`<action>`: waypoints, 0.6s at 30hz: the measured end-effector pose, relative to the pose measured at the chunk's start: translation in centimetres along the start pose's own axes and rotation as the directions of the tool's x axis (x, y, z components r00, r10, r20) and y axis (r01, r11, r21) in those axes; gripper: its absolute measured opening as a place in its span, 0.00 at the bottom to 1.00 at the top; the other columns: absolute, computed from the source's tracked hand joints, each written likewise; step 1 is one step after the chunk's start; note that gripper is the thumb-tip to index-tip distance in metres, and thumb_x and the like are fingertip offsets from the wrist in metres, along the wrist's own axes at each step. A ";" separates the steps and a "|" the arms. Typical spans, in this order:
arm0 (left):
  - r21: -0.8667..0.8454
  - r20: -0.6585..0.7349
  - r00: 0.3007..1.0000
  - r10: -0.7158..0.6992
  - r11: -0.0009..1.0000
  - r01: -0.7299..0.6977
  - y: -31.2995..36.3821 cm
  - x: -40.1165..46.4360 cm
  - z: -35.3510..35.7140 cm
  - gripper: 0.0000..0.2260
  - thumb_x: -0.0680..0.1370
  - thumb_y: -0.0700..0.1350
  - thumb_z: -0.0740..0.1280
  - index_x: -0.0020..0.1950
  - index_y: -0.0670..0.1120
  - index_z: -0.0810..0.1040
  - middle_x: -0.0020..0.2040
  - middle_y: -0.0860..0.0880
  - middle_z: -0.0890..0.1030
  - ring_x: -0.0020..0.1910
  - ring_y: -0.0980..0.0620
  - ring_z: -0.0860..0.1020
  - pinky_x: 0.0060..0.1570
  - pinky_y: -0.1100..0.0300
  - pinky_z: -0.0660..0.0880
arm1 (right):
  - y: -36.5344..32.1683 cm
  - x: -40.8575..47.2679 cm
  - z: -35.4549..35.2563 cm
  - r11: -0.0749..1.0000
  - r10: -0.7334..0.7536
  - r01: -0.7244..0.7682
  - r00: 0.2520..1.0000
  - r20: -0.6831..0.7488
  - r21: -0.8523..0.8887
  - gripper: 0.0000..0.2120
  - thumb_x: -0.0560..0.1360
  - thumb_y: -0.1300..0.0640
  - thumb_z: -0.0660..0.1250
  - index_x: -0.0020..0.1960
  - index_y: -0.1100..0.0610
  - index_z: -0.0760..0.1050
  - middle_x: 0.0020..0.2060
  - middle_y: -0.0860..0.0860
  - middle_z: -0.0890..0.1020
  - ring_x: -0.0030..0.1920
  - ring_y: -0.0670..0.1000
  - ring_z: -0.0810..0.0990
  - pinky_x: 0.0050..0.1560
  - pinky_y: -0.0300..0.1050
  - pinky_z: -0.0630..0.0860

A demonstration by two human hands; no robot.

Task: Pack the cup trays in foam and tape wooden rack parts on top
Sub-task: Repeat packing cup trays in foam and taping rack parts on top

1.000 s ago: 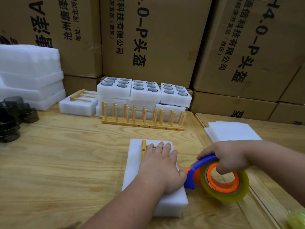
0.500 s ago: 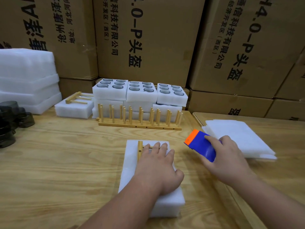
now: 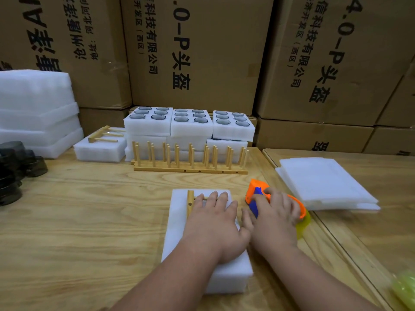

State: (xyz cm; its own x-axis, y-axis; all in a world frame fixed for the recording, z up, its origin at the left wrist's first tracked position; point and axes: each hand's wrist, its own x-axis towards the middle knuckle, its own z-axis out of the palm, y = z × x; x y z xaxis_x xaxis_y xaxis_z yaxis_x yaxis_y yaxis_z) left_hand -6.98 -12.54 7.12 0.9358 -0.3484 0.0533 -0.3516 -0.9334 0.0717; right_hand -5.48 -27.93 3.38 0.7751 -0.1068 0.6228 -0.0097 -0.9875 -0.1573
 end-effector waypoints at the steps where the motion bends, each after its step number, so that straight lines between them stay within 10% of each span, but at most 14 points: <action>1: -0.021 -0.015 1.000 -0.009 1.000 0.008 0.0 -0.1 0.0 0.32 0.80 0.63 0.43 0.83 0.53 0.53 0.84 0.48 0.49 0.82 0.47 0.45 0.78 0.42 0.39 | -0.6 0.0 0.1 1.000 0.008 -0.008 0.999 0.043 -0.002 0.14 0.69 0.48 0.76 0.53 0.51 0.82 0.62 0.57 0.78 0.65 0.61 0.74 0.67 0.59 0.57; 12: 0.003 0.010 1.000 0.003 1.000 -0.003 -0.1 0.0 0.0 0.34 0.77 0.63 0.43 0.83 0.53 0.51 0.84 0.48 0.47 0.82 0.47 0.43 0.78 0.42 0.37 | -1.9 -1.6 1.5 0.983 -0.181 0.184 0.976 0.122 -0.013 0.12 0.66 0.60 0.81 0.48 0.55 0.85 0.56 0.54 0.85 0.65 0.58 0.81 0.74 0.60 0.59; 15: -0.009 0.014 1.000 0.009 1.000 -0.009 0.1 -0.4 -0.6 0.32 0.79 0.62 0.44 0.83 0.55 0.52 0.84 0.48 0.47 0.82 0.47 0.42 0.78 0.42 0.38 | -1.8 -1.5 1.4 0.981 -0.191 0.185 0.959 0.208 0.052 0.10 0.70 0.60 0.78 0.51 0.56 0.83 0.51 0.53 0.84 0.55 0.58 0.83 0.59 0.54 0.77; 18: -0.002 0.002 1.000 -0.001 1.000 0.001 0.7 -1.2 -2.0 0.28 0.81 0.61 0.49 0.82 0.56 0.57 0.84 0.47 0.46 0.82 0.46 0.41 0.78 0.40 0.38 | -2.0 -1.4 1.0 0.989 -0.132 0.097 0.914 0.384 0.109 0.05 0.78 0.54 0.66 0.54 0.47 0.76 0.47 0.46 0.81 0.46 0.50 0.80 0.42 0.44 0.74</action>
State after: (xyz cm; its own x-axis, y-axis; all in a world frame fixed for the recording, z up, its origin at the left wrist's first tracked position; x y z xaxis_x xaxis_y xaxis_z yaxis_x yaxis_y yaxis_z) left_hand -8.43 -12.55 9.08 0.9361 -0.3479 0.0512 -0.3510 -0.9335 0.0739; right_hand -5.95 -25.70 2.07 0.9521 0.0775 0.2957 0.1349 -0.9746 -0.1789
